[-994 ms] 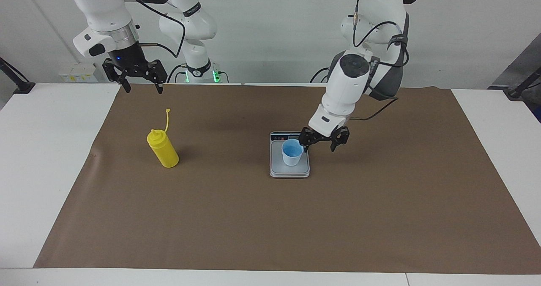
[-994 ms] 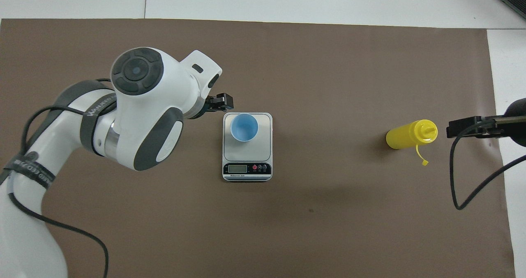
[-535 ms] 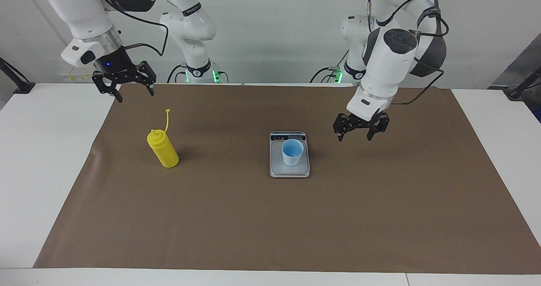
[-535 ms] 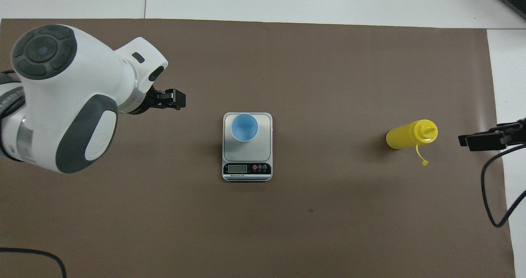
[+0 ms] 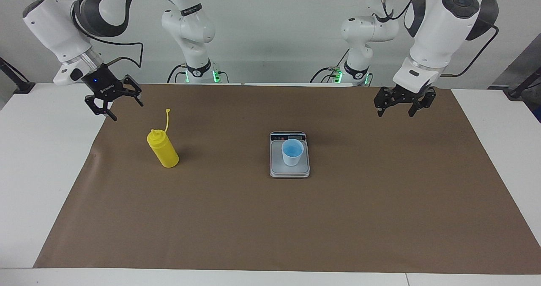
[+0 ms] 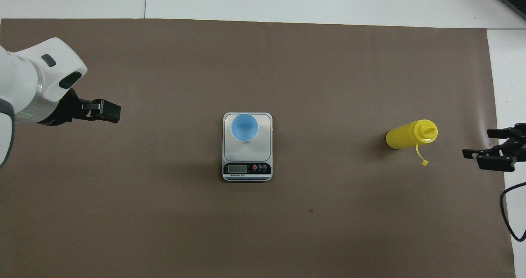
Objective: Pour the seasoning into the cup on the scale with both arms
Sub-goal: 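Withdraw the left gripper while the right gripper reaches the yellow bottle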
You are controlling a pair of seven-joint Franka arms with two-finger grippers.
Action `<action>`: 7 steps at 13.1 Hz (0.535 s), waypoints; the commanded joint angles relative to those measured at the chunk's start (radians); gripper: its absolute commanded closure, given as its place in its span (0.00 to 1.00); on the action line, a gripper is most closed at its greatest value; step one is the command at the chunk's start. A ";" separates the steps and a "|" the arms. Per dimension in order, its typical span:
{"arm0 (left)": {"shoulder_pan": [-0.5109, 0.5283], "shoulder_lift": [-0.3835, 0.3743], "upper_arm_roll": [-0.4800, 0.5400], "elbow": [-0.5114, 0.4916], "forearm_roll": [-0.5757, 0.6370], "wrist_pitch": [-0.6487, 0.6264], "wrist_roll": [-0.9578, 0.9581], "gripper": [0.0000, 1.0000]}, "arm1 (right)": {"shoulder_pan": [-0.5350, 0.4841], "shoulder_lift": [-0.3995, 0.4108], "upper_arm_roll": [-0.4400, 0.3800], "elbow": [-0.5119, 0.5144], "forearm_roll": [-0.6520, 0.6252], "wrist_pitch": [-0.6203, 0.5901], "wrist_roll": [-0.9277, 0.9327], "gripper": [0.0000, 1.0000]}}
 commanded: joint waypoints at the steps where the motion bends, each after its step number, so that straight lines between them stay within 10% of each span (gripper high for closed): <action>1: 0.029 -0.012 0.000 0.028 0.009 -0.057 0.017 0.00 | -0.049 0.005 0.008 -0.082 0.149 0.050 -0.228 0.00; 7: 0.047 -0.052 0.004 -0.004 0.008 -0.080 0.029 0.00 | -0.113 0.117 0.008 -0.150 0.374 0.102 -0.671 0.00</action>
